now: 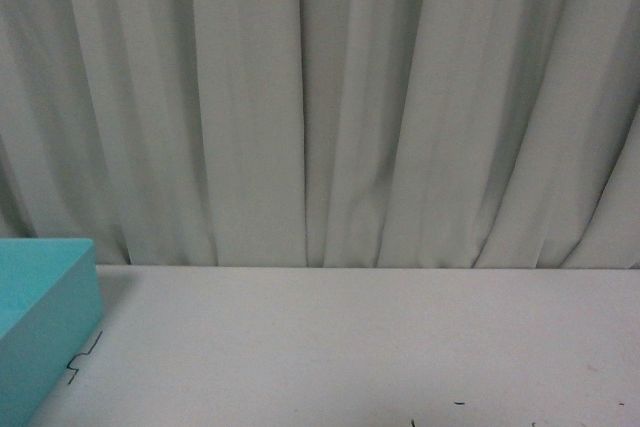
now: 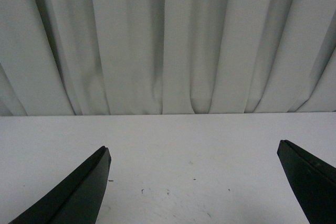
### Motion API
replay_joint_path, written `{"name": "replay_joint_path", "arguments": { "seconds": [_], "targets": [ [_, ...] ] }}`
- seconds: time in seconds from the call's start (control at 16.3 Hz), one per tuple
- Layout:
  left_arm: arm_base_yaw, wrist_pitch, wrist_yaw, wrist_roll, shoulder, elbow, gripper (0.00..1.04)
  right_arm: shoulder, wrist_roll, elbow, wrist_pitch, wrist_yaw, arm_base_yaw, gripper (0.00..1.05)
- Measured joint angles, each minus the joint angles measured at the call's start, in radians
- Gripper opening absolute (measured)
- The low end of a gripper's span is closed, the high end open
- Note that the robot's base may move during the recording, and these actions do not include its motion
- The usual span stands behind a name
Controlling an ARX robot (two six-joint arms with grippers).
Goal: Wind up and store yellow beetle toy
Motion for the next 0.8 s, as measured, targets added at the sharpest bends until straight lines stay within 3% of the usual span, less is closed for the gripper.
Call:
{"name": "replay_joint_path", "arguments": {
  "seconds": [0.06,0.8],
  "targets": [
    [-0.001,-0.074,0.001,0.0,-0.071,-0.013,0.02,0.0,0.0,0.0,-0.001,0.001,0.0,0.98],
    [-0.001,-0.071,0.0,0.0,-0.141,-0.046,0.02,0.0,0.0,0.0,0.0,0.0,0.0,0.98]
  ]
}}
